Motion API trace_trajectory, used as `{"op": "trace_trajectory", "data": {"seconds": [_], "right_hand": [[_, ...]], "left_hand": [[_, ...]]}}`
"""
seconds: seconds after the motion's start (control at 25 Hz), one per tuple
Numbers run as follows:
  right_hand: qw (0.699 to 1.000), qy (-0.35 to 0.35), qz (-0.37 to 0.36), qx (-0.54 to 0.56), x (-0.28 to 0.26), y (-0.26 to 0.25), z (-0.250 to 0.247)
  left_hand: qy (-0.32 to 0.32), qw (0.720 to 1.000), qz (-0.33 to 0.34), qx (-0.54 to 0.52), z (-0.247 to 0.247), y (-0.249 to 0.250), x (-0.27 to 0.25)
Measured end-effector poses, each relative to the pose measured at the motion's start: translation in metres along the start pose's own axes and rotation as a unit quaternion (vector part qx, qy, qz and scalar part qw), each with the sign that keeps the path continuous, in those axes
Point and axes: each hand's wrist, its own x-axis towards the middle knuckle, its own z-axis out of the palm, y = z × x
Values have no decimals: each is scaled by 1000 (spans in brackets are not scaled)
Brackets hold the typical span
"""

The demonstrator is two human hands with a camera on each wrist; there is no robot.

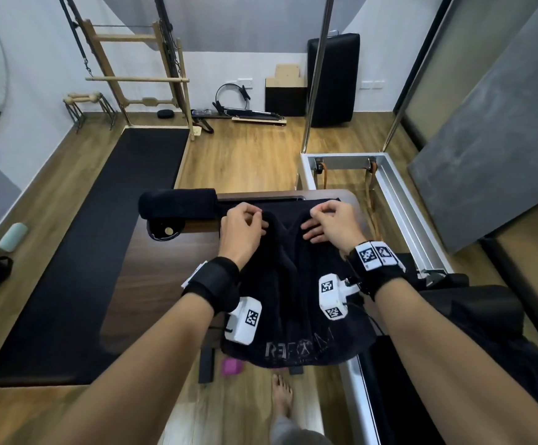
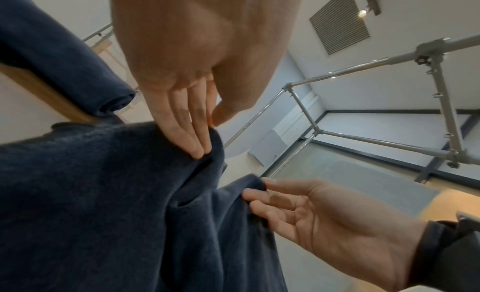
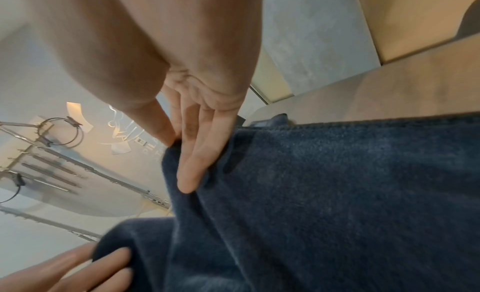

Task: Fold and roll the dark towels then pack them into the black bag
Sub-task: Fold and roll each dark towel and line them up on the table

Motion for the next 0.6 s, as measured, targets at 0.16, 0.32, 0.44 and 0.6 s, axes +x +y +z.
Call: {"op": "trace_trajectory", "data": {"seconds": [0.16,0.32,0.44,0.6], "right_hand": [[999,22,26,-4,-10,29,-6],[996,69,44,-32,-51,76,-35],[982,101,73,-142,-82,108,-63],[959,82,123,-243,-113,128,-68]], "left_hand": [[-16,999,-1,34,-8,-36,-17],[21,993,-31,109,-34,-73,-56],[-34,964,-86,248,-47,-84,-88],[-65,941,-149,296,-44,-86,-111]]}}
